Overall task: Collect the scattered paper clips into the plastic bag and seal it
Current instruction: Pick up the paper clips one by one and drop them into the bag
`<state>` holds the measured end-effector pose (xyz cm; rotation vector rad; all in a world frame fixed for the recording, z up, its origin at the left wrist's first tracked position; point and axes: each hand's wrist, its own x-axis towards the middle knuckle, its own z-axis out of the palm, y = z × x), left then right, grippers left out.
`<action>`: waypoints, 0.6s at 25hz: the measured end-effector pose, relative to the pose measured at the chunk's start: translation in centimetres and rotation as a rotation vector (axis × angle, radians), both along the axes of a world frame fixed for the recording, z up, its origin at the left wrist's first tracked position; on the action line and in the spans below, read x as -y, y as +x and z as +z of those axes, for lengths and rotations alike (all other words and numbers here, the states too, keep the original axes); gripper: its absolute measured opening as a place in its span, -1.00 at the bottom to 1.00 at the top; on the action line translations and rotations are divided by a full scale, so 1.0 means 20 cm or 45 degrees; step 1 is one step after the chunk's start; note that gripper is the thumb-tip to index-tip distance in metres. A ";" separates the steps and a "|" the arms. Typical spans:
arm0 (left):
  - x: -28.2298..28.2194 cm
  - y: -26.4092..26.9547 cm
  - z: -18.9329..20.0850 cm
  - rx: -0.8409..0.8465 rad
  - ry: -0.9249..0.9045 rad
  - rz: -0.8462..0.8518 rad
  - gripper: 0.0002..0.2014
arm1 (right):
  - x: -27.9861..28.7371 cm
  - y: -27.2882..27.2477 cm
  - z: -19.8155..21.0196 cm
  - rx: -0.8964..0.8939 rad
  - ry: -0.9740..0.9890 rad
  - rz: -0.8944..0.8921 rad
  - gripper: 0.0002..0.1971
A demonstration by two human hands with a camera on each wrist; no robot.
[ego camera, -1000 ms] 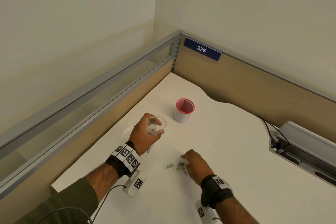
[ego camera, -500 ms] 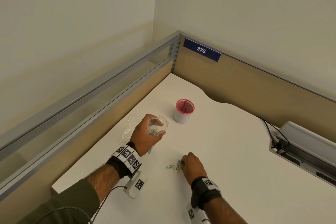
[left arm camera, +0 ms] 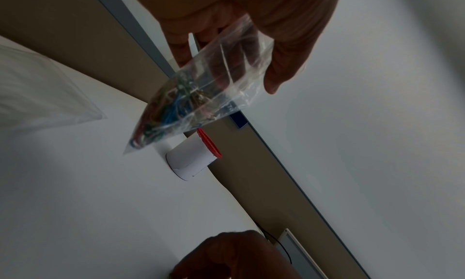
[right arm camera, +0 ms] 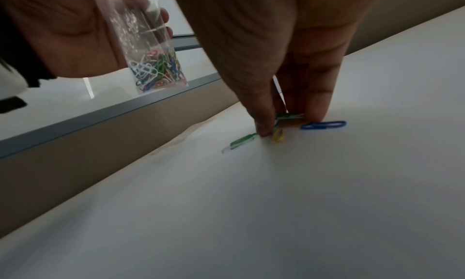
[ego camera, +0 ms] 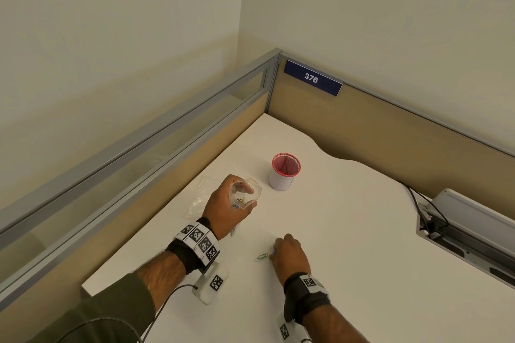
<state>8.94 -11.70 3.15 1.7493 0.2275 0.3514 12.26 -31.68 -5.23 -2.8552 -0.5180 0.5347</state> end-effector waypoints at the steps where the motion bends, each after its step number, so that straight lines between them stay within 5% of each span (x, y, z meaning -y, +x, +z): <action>1: -0.01 0.00 0.00 -0.001 0.001 0.001 -0.61 | -0.01 0.00 0.00 0.011 -0.005 0.006 -0.83; 10: -0.02 0.00 0.00 -0.010 -0.004 -0.001 -0.61 | -0.01 0.06 0.02 0.041 -0.009 0.093 -0.78; 15: -0.02 0.00 0.00 0.012 0.001 0.011 -0.62 | 0.08 0.12 0.07 -0.094 0.323 -0.189 -0.85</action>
